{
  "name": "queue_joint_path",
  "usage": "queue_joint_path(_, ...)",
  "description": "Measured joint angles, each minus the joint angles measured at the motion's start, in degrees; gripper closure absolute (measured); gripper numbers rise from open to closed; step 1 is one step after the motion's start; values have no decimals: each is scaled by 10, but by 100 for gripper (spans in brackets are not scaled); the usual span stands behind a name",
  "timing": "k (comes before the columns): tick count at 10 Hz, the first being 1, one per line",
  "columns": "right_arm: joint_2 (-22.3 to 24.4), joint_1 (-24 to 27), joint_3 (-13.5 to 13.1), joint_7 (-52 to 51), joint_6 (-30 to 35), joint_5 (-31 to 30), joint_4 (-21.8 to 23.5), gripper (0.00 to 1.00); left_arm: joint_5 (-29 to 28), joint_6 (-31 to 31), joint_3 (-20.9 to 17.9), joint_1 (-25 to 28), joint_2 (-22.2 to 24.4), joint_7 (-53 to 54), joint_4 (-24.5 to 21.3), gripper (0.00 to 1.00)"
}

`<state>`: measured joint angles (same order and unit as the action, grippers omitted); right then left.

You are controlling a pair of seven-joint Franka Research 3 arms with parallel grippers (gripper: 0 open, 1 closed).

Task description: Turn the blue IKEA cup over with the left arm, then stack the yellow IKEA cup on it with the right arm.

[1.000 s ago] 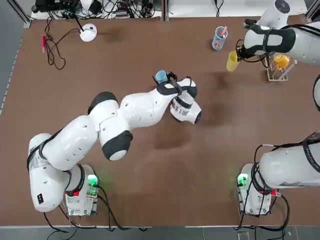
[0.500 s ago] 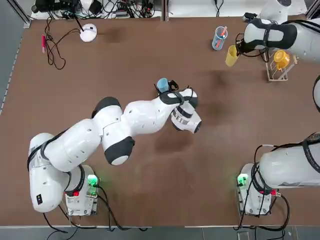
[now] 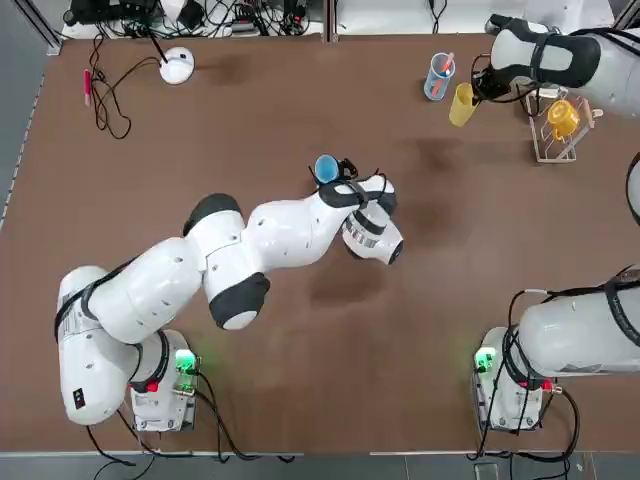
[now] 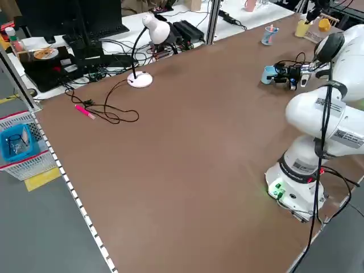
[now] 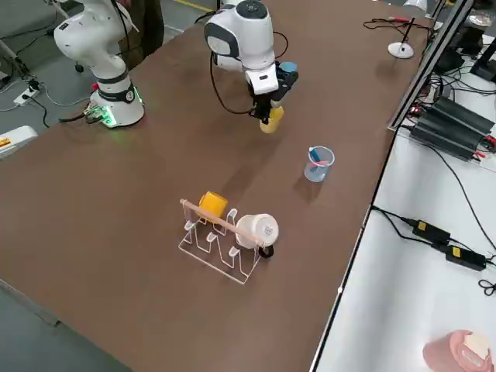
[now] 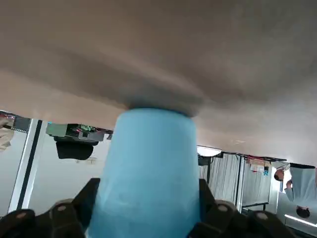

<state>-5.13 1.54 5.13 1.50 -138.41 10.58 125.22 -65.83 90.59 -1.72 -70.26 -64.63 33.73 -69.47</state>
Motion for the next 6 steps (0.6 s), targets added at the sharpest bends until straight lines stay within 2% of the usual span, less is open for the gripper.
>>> queue_joint_path(1,0,0,0,-1,3,0,-2,96,0,0,0,0,0,0,1,10)
queue_joint_path(2,0,0,0,-2,4,0,-3,96,0,0,-1,0,0,0,1,4)
queue_joint_path(6,0,-7,0,-4,4,1,-8,96,3,-3,-2,0,6,0,12,1)
